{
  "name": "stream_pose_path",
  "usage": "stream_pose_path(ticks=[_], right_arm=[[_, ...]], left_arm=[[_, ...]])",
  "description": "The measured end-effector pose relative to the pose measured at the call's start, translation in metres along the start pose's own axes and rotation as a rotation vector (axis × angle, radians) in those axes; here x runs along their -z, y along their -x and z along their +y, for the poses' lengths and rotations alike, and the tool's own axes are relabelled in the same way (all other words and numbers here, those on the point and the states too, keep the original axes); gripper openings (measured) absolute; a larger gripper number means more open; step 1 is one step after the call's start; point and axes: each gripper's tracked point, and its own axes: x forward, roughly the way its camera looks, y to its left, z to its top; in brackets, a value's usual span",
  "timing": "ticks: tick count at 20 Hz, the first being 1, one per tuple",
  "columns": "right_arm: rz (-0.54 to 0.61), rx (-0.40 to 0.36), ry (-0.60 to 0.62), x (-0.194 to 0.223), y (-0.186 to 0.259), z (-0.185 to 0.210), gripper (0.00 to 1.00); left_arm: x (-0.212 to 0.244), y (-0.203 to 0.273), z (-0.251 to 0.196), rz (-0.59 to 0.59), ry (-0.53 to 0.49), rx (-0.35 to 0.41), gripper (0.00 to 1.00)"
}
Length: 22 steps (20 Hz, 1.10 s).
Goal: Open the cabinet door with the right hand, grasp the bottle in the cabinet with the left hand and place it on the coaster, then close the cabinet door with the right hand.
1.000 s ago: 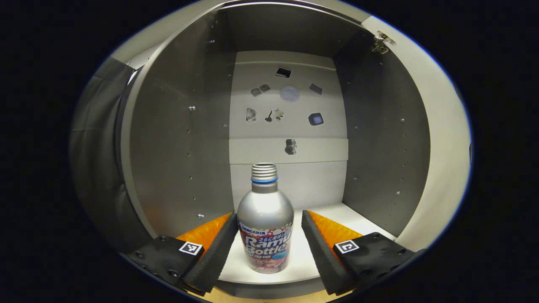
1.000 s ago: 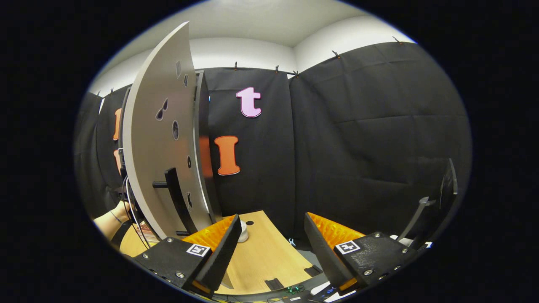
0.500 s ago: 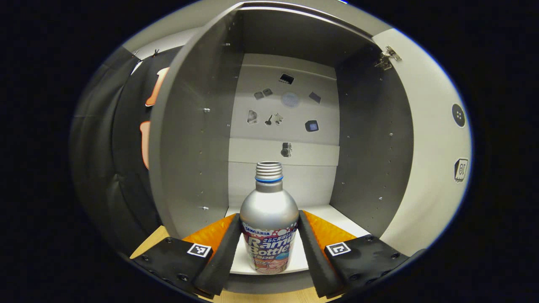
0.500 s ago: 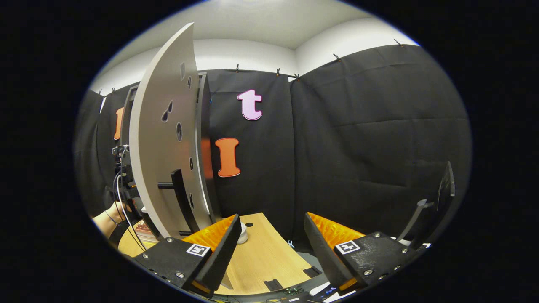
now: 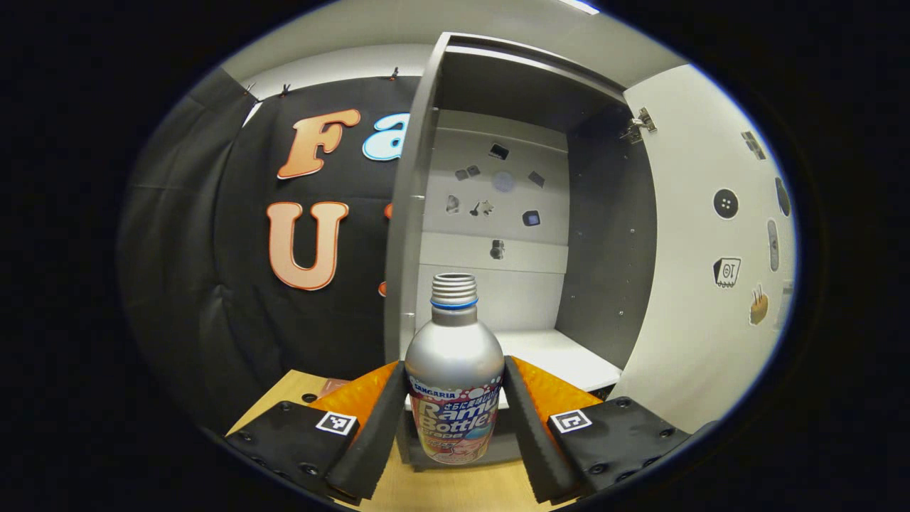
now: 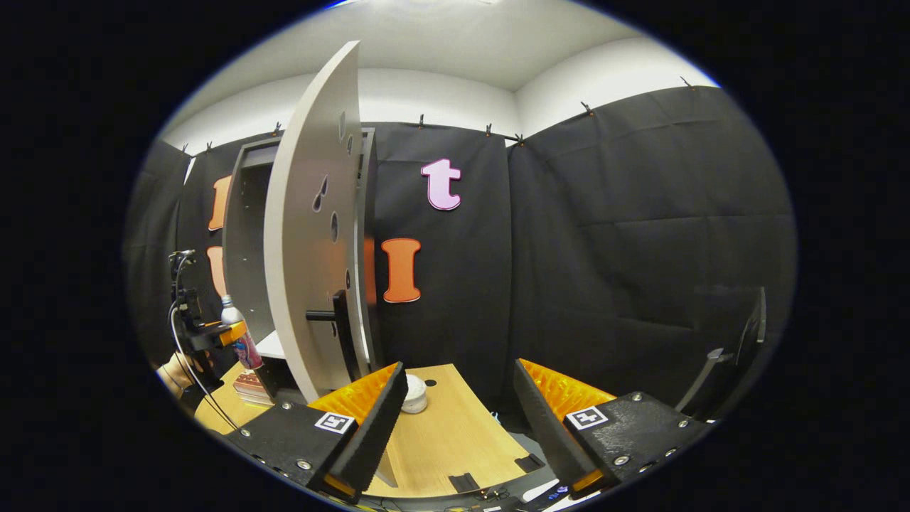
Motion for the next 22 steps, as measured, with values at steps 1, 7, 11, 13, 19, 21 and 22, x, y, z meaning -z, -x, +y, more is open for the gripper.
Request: stream_pose_path(ticks=[1,7,11,13,19,21,22], right_arm=[[-0.003,-0.005,0.002,-0.002,0.002,0.004,0.93],[-0.008,-0.031,0.016,-0.002,0.022,0.02,0.93],[-0.001,-0.043,0.033,-0.001,0.031,0.031,0.98],[0.002,-0.046,0.03,0.001,0.033,0.036,0.98],[0.021,-0.034,0.044,0.005,0.036,0.041,0.98],[0.025,-0.033,0.039,0.006,0.036,0.044,0.93],[0.024,-0.029,0.036,0.006,0.035,0.044,0.93]], left_arm=[[0.006,0.009,0.007,0.0,-0.015,-0.008,0.84],[0.064,0.059,0.045,0.043,0.019,-0.031,0.86],[0.107,0.083,0.069,0.073,0.009,-0.054,0.84],[0.13,0.091,0.077,0.081,0.011,-0.055,0.84],[0.218,0.11,0.097,0.171,0.012,-0.082,0.86],[0.245,0.115,0.102,0.202,0.029,-0.096,0.84],[0.258,0.116,0.105,0.224,0.033,-0.103,0.84]])
